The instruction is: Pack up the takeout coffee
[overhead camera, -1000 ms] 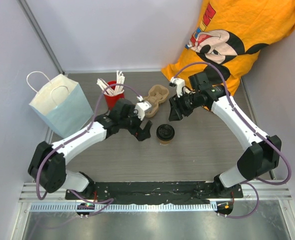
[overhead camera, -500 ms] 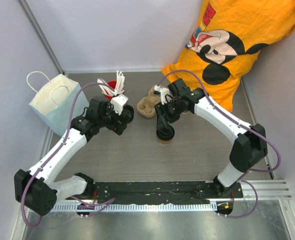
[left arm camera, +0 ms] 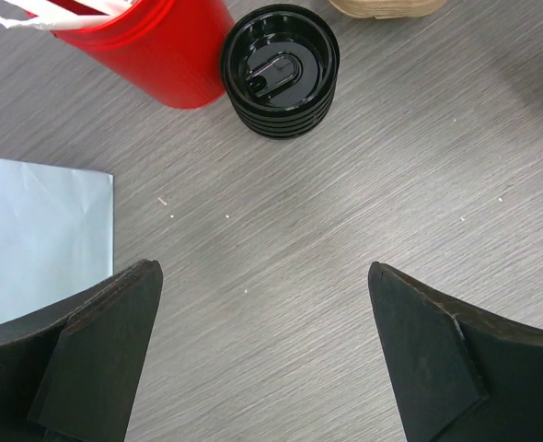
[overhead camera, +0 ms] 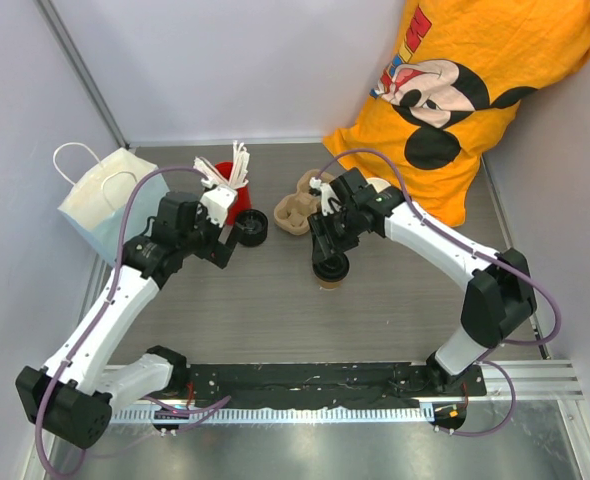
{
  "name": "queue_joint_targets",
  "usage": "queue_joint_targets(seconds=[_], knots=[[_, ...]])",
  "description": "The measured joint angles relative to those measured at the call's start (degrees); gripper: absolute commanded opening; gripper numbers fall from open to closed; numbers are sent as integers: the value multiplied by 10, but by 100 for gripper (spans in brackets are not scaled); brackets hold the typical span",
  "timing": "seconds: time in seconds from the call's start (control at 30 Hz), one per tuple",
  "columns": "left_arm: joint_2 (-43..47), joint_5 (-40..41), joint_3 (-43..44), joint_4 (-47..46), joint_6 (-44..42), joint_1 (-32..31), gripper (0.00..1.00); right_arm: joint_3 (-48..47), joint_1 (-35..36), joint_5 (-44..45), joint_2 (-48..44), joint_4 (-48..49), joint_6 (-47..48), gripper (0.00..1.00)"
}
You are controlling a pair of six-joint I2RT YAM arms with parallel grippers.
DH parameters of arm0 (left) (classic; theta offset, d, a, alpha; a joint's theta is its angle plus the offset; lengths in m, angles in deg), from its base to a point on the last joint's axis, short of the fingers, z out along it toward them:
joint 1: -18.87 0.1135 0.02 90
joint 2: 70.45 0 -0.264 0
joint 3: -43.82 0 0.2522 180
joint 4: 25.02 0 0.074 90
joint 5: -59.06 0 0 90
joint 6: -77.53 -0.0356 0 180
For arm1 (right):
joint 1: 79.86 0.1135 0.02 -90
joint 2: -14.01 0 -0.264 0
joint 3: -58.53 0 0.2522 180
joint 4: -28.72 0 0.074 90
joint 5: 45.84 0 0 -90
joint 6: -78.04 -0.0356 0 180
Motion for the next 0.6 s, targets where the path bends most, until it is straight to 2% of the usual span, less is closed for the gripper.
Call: queue_joint_targets(seconds=[0.27,0.6], knots=[[2,-26,0,2,13,18,100,-7,6,50,-40,-22,74,77],[11,-43,-3,2,16,21,100,8,13,87,-57,-42,189,82]])
